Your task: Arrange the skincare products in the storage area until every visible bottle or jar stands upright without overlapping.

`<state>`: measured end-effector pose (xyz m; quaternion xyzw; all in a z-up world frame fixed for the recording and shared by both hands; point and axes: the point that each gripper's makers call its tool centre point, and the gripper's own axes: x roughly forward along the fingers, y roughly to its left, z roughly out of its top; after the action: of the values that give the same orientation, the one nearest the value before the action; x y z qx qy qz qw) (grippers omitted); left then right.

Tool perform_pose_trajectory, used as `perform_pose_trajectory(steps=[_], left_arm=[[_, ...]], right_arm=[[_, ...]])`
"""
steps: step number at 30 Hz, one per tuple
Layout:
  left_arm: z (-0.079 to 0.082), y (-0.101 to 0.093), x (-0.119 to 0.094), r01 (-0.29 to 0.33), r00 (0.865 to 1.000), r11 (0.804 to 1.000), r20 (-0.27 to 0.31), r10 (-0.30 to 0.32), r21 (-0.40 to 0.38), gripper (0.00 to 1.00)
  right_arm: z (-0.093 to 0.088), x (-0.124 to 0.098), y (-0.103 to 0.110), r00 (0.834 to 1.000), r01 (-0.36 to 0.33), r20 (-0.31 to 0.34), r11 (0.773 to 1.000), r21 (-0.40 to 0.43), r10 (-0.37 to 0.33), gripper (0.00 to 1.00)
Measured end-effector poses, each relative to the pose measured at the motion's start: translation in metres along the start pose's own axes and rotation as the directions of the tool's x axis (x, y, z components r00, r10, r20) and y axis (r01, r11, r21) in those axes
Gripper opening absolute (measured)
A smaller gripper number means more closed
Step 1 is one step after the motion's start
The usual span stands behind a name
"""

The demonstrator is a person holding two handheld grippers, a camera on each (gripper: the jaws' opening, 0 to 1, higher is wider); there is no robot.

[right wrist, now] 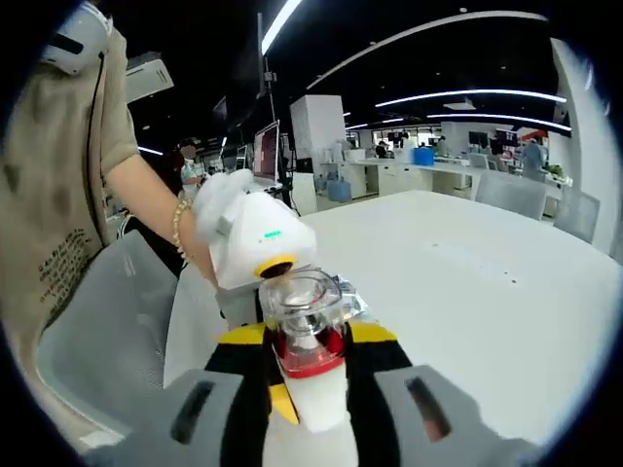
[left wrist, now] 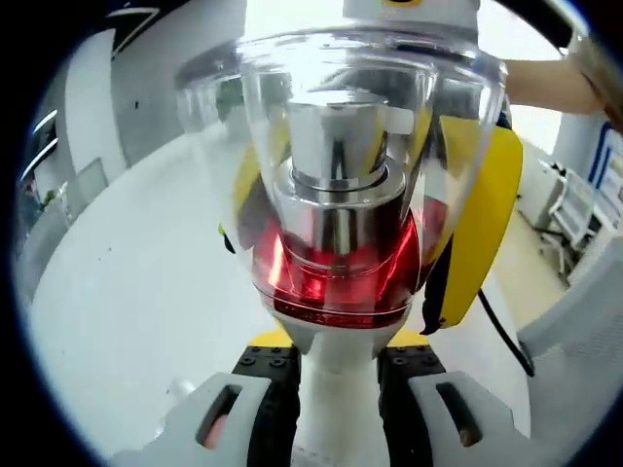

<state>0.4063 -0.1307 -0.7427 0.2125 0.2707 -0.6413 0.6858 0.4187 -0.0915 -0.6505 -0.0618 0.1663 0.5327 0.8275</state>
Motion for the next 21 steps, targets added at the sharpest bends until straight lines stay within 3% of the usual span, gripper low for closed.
perform_pose_trajectory(steps=[16, 21], left_arm=[[0.003, 0.020, 0.002, -0.053, 0.999, 0.998, 0.009, 0.053, 0.045, 0.26], [0.003, 0.019, 0.004, -0.061, 0.998, 0.997, 0.016, 0.060, 0.052, 0.27]], right_arm=[[0.004, 0.004, -0.009, 1.000, -0.009, -0.013, 0.999, -0.038, 0.009, 0.29], [0.002, 0.000, -0.012, 0.999, 0.049, -0.013, 0.999, -0.001, -0.049, 0.30]])
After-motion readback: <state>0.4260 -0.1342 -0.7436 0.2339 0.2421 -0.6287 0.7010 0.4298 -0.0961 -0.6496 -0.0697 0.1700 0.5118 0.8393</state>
